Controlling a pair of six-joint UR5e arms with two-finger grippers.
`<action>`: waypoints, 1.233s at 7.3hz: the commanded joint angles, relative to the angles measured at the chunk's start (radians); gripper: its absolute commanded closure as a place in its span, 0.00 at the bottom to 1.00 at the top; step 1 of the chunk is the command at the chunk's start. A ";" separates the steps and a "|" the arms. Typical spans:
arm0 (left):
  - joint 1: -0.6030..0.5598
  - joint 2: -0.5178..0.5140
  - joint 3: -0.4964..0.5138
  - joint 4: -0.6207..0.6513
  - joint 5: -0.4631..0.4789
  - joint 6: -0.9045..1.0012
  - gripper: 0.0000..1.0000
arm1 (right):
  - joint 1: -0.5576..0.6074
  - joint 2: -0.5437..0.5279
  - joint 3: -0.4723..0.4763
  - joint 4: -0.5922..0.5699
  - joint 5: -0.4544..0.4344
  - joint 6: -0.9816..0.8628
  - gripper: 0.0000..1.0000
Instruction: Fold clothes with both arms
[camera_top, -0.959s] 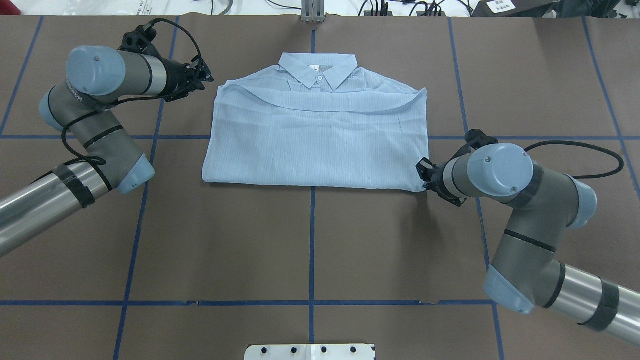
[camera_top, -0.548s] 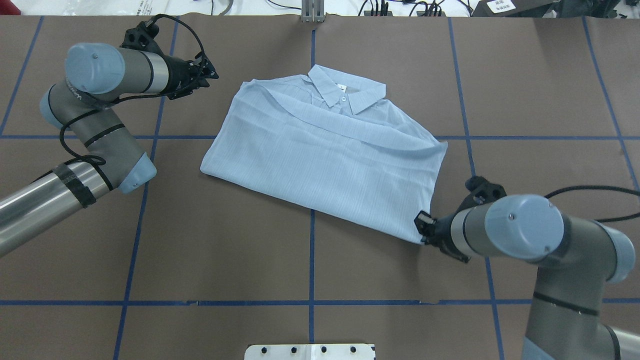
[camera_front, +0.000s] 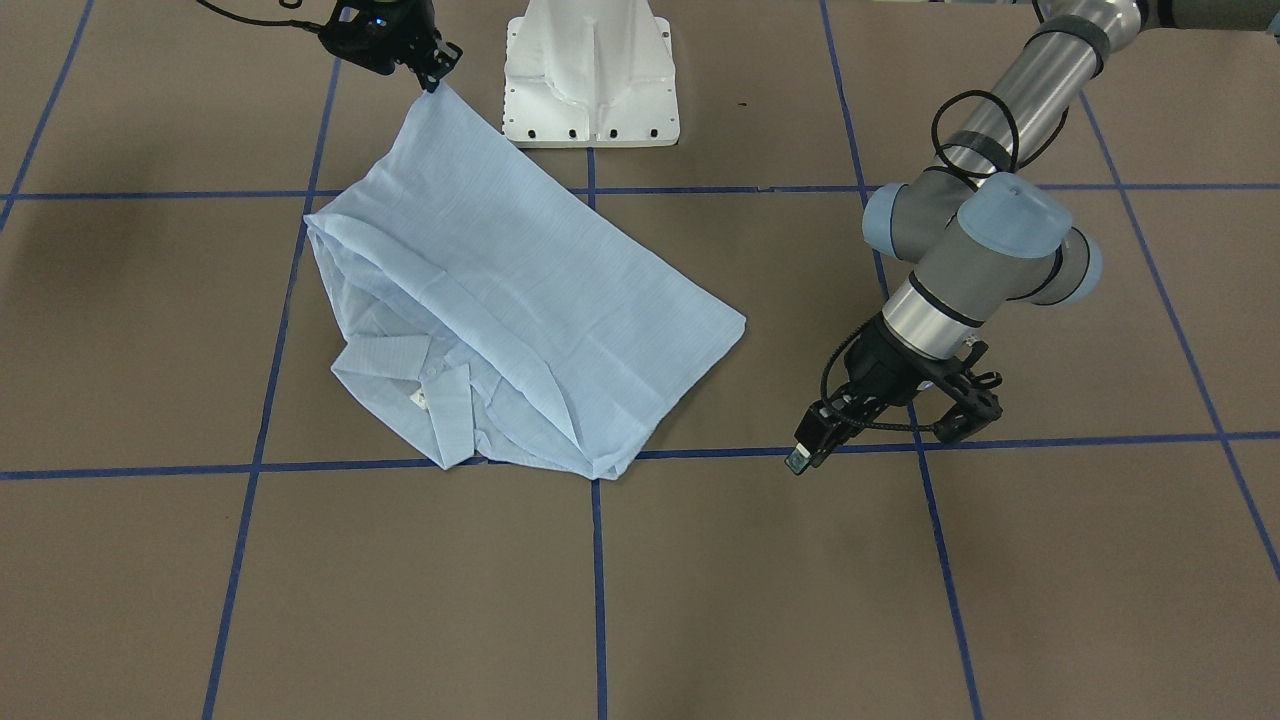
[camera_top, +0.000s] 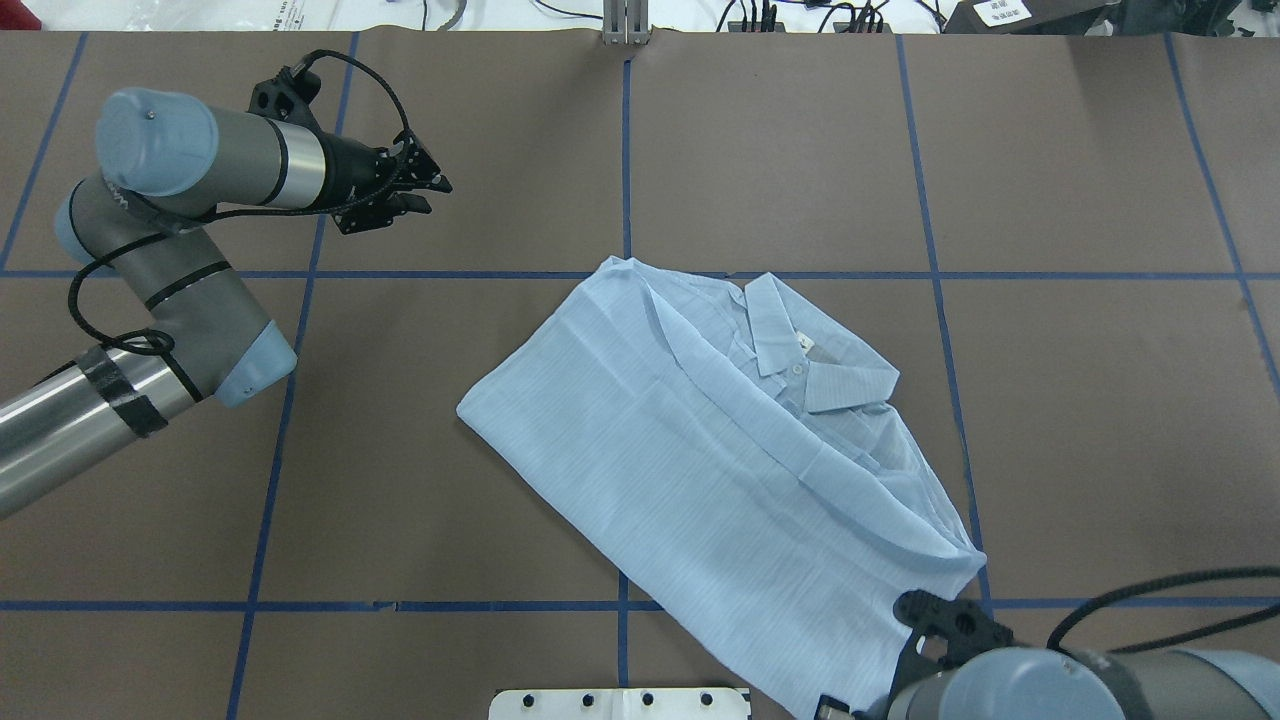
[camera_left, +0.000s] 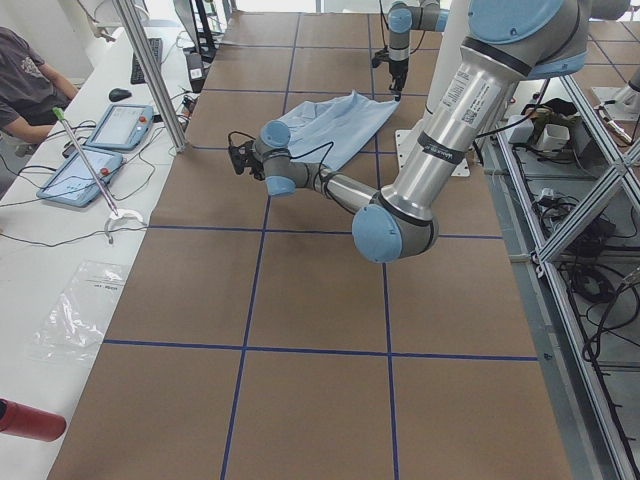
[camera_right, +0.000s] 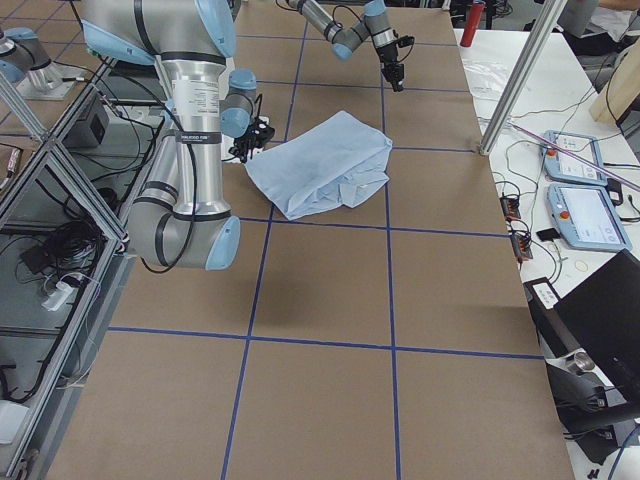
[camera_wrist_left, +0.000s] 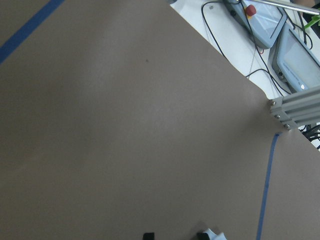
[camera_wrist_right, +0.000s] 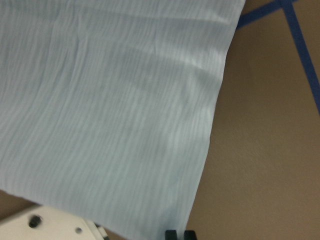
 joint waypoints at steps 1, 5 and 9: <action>0.043 0.109 -0.158 0.012 -0.031 -0.082 0.53 | -0.057 -0.006 0.039 -0.024 -0.021 0.080 0.00; 0.237 0.288 -0.364 0.029 0.058 -0.203 0.31 | 0.332 0.075 0.063 -0.024 0.017 0.082 0.00; 0.374 0.161 -0.344 0.260 0.165 -0.218 0.32 | 0.540 0.248 -0.152 -0.011 0.096 0.053 0.00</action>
